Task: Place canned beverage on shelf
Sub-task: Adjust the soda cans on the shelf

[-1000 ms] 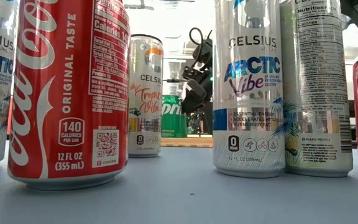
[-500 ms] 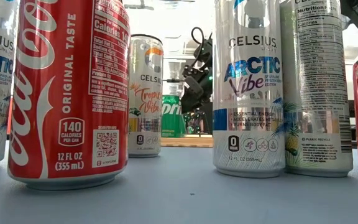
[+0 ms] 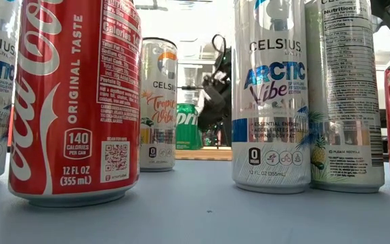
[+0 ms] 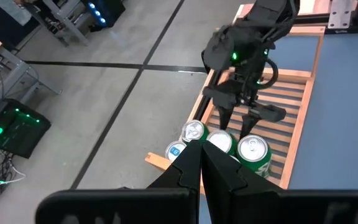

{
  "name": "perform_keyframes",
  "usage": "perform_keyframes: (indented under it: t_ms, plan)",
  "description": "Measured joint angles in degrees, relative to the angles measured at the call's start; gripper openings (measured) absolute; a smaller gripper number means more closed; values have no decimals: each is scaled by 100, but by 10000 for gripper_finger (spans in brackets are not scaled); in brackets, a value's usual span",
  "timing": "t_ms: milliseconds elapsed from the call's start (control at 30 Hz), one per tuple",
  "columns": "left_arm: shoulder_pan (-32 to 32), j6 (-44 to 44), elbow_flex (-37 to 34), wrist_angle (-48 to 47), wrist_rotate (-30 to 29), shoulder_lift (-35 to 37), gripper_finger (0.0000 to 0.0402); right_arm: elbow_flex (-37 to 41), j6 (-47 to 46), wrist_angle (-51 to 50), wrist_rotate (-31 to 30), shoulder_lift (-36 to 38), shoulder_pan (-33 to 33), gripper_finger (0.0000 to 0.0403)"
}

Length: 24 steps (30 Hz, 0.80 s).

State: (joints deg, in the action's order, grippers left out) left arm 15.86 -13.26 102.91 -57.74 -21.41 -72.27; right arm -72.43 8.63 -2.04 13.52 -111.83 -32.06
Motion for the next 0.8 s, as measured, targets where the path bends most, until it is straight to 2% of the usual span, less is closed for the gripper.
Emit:
perform_keyframes:
  t_ms: [133,500,800]
  plan:
    - [0,37,0,0,0,0,0,39,67,-266,-36,-27,-40,240]
    - [0,46,0,0,-9,0,0,368,743,227,-6,-15,38,241]
    - [0,48,2,4,-60,-36,0,360,687,492,301,-106,23,241]
